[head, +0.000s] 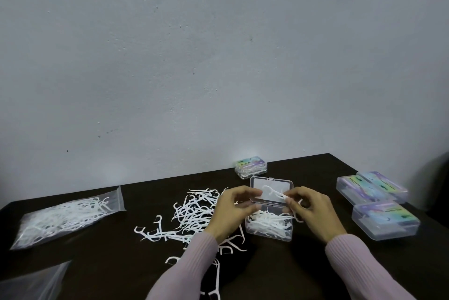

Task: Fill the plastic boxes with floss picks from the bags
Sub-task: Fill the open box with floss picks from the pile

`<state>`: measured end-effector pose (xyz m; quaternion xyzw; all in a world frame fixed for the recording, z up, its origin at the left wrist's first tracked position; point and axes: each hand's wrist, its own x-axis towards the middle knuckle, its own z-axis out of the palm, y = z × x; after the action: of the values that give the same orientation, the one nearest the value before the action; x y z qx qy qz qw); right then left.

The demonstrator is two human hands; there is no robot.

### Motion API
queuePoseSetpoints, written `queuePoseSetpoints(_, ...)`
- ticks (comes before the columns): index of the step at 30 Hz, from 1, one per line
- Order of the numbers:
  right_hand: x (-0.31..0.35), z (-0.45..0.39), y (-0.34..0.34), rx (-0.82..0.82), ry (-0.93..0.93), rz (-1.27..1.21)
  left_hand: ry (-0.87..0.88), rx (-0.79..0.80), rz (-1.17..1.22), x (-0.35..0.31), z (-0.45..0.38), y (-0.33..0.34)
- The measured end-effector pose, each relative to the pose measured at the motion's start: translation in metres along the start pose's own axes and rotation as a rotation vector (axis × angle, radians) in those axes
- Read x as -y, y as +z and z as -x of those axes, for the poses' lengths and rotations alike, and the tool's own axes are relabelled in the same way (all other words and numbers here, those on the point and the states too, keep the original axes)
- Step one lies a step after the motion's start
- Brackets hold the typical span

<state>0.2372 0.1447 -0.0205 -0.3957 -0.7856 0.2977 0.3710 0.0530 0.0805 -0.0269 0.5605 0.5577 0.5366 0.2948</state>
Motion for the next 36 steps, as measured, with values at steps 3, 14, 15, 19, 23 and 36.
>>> queuePoseSetpoints(3,0.002,0.001,-0.001,0.000,-0.018,0.021,-0.015,0.032,-0.089,0.001,-0.003,-0.015)
queuePoseSetpoints(14,-0.004,0.000,0.000,0.140,-0.189,0.297,0.048,0.157,-0.562,0.006,-0.002,-0.010)
queuePoseSetpoints(15,-0.004,0.000,0.000,0.150,-0.197,0.299,0.054,0.175,-0.595,0.007,-0.002,-0.009)
queuePoseSetpoints(19,-0.004,-0.001,-0.001,0.161,-0.204,0.288,0.065,0.171,-0.587,0.009,-0.002,-0.009)
queuePoseSetpoints(23,-0.004,-0.001,0.000,0.129,-0.179,0.256,0.055,0.146,-0.477,0.006,0.000,-0.008)
queuePoseSetpoints(36,-0.001,0.000,0.007,0.202,-0.139,0.214,0.012,0.091,-0.186,0.007,-0.002,-0.015)
